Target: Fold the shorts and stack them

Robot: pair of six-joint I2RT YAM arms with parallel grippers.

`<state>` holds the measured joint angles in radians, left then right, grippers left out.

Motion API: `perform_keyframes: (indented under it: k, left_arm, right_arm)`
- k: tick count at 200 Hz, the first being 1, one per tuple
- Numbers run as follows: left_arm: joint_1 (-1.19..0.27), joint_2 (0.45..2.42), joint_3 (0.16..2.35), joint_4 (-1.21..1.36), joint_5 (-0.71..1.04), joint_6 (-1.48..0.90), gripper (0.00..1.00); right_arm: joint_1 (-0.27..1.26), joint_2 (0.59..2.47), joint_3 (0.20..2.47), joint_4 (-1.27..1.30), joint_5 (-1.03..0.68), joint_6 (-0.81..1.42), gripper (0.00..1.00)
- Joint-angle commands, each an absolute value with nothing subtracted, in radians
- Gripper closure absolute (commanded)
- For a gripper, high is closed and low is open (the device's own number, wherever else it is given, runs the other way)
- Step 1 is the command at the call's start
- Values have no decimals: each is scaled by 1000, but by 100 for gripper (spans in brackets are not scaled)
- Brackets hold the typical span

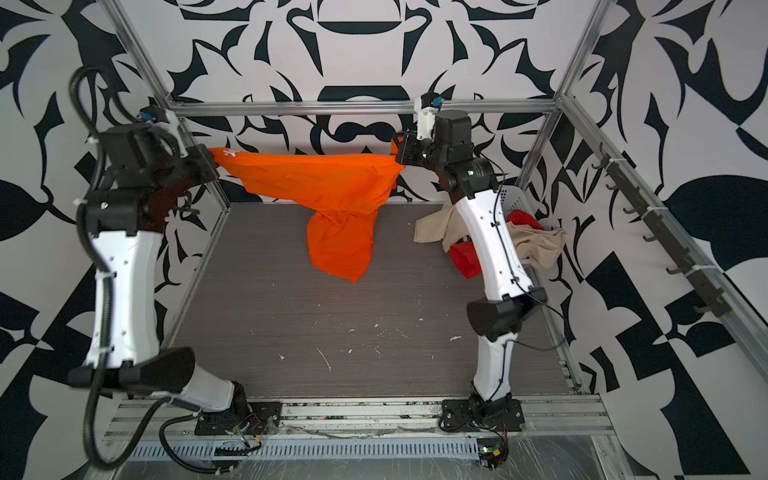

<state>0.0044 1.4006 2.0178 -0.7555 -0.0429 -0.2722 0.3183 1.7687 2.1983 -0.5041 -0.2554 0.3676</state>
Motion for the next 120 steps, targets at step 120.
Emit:
perform_keyframes:
  k: [120]
  left_arm:
    - [-202, 1028, 767, -684, -117, -885, 100]
  right_arm:
    - [301, 981, 505, 57, 33, 953, 100]
